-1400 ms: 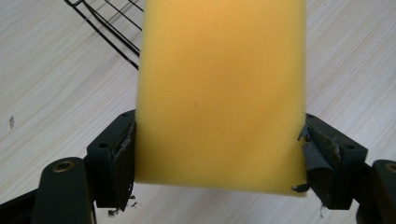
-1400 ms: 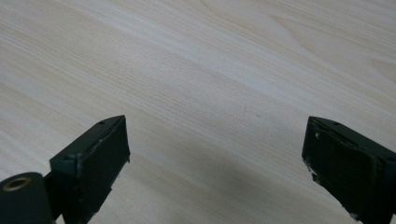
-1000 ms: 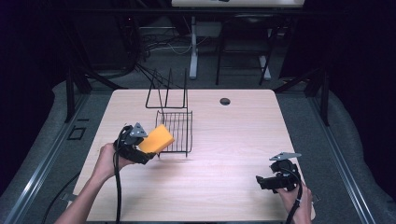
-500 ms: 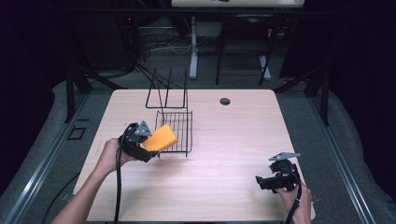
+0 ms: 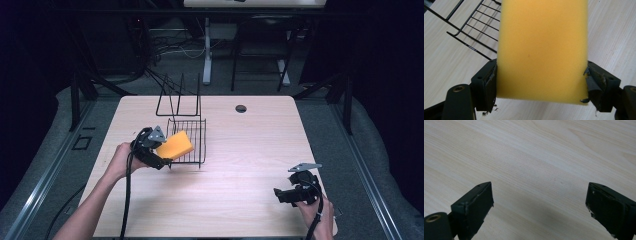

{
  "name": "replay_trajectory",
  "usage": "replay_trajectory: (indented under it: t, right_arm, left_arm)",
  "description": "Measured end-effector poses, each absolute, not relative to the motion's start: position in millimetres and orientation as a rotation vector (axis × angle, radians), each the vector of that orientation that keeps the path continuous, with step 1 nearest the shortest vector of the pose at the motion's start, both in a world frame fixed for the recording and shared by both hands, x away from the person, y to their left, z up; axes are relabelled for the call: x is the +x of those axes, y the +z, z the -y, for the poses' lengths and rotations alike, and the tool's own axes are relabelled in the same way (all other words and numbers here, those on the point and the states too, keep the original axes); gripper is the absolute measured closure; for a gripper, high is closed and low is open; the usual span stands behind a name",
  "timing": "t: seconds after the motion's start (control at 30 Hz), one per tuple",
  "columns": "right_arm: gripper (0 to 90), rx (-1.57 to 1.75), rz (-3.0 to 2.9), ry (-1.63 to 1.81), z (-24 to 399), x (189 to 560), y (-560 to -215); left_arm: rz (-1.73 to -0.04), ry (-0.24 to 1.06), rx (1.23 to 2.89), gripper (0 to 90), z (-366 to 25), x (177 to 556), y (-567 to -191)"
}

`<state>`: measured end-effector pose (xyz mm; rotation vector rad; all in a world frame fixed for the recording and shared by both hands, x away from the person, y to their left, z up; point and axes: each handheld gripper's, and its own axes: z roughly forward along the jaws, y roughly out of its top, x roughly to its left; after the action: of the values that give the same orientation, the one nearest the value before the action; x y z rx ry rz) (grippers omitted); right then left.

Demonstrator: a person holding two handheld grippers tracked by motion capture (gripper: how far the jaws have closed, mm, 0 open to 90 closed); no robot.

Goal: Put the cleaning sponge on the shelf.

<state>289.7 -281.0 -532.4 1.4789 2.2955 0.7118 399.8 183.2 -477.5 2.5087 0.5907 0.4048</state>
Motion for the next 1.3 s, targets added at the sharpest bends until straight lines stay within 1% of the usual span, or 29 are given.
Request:
replay_trajectory:
  t: [0.6,0.77,0.97,1.13,1.3]
  right_arm:
    - [7.4,1.480,-2.303,0.707,280.1,290.2,-533.6]
    - [7.4,1.478,-2.304,0.704,279.9,290.2,-533.4]
    - [7.4,1.475,-2.308,0.704,280.0,290.7,-534.1]
    - [7.5,1.477,-2.306,0.703,279.9,290.5,-534.1]
    - [7.7,1.477,-2.307,0.701,279.8,290.4,-533.9]
  left_arm:
    - [-0.466,0.409,2.575,22.9,-173.4,417.3,-487.2]
    - [-0.462,0.379,2.568,22.8,-171.0,422.4,-492.1]
    - [-0.434,0.395,2.590,22.8,-167.2,428.5,-497.3]
    - [-0.462,0.367,2.552,22.6,-167.9,434.0,-499.8]
    - [-0.462,0.379,2.554,22.6,-167.1,436.6,-502.9]
